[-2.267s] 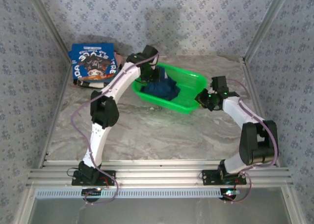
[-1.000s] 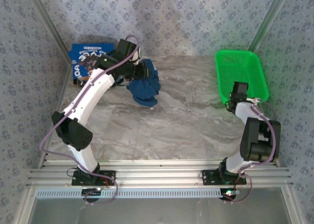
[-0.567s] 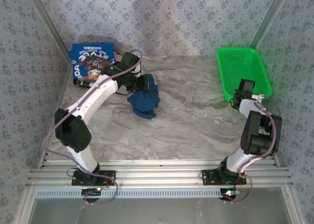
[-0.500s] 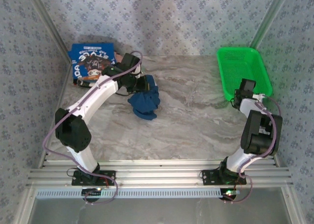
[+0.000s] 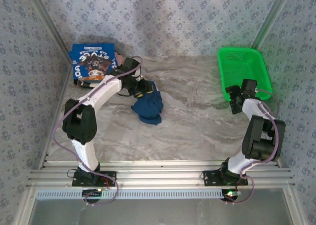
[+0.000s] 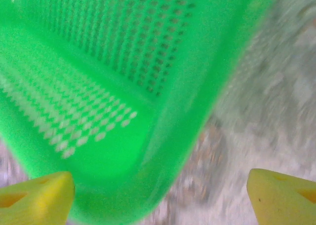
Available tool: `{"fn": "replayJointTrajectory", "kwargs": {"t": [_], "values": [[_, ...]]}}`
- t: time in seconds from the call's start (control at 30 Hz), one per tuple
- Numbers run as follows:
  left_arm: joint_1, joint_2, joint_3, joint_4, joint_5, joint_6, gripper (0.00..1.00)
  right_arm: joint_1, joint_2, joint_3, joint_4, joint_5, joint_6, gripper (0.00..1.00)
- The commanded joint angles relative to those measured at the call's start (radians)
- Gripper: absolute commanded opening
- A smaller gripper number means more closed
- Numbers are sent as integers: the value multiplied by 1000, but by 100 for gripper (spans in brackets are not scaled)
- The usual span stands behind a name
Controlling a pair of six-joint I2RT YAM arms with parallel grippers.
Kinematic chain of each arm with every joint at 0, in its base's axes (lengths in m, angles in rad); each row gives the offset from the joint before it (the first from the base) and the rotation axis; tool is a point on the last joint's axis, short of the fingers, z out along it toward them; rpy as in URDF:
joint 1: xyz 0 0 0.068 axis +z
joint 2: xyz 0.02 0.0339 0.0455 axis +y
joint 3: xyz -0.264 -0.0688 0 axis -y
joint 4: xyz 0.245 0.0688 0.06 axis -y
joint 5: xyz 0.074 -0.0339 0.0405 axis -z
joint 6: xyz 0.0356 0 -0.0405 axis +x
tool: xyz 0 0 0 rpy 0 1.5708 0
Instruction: Fold and stack the t-shirts
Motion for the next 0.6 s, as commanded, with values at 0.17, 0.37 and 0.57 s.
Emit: {"fn": "replayJointTrajectory", "kwargs": {"t": [0.17,0.37,0.57], "values": [[85,-82,-35,28,42,-25,70,213,-264,-65,-272,-105,-247,96],[122,-189,-247,38,78,2,71,234,-337,-149,-274,-134,-281,98],[123,-217,-422,95,82,9,66,362,-219,-63,-213,-389,-440,92]]}}
